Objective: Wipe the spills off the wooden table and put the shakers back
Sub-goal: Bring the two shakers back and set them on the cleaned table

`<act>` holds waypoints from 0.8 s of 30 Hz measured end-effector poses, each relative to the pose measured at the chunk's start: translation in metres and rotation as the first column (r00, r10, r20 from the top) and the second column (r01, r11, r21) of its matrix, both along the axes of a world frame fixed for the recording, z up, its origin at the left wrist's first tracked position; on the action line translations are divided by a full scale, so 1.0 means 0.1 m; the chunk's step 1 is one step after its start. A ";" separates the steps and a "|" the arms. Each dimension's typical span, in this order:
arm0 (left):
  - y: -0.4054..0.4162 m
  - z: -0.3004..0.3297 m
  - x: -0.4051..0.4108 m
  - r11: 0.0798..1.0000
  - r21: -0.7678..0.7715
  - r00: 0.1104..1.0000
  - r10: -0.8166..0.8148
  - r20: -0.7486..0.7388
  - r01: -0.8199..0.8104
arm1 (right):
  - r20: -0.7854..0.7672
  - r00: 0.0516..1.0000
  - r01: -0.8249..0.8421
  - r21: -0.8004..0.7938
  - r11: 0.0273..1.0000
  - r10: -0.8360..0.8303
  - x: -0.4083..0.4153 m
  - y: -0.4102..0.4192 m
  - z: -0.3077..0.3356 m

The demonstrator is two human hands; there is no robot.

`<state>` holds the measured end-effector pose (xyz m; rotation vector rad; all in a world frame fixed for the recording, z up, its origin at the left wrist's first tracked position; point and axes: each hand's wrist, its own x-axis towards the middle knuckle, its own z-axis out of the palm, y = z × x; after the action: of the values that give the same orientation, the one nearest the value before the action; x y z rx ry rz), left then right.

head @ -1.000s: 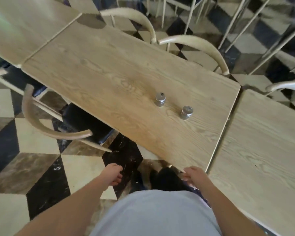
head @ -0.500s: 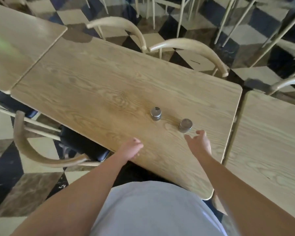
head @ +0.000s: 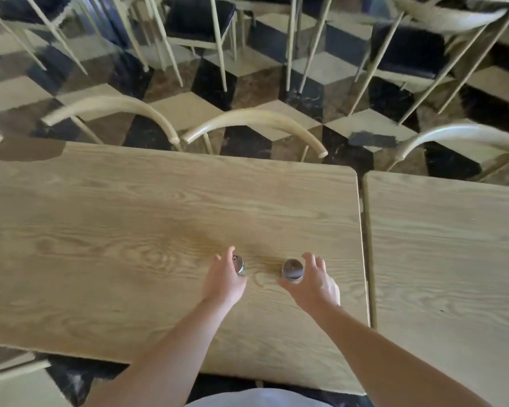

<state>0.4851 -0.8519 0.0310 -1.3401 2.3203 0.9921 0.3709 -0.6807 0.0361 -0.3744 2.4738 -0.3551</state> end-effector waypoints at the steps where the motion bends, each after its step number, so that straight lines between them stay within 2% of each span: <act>1: -0.01 -0.04 -0.02 0.999 -0.003 0.999 -0.033 -0.001 0.033 | 0.006 1.000 0.000 0.007 1.000 0.000 0.00 -0.03 -0.01; 5: -0.06 -0.19 -0.04 0.994 0.027 0.994 -0.105 -0.001 0.105 | 0.009 1.000 -0.015 0.015 1.000 0.015 -0.01 -0.09 -0.06; 13: -0.06 -0.34 -0.01 0.991 0.057 0.979 -0.107 -0.173 0.118 | 0.014 0.980 0.198 -0.051 0.979 -0.197 0.23 0.14 -0.11; 21: 0.30 -0.48 0.08 0.955 0.166 0.948 -0.201 -0.248 0.245 | 0.120 0.892 0.443 -0.039 0.896 -0.436 0.66 0.55 -0.04; 24: 0.47 -0.50 0.14 0.950 0.164 0.951 -0.228 -0.210 0.264 | 0.137 0.833 0.548 -0.072 0.833 -0.536 0.92 0.81 -0.02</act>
<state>0.4990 -0.8046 -0.0188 -0.8893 2.3803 1.2668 0.4624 -0.6001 0.0342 0.3214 2.4154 -0.7237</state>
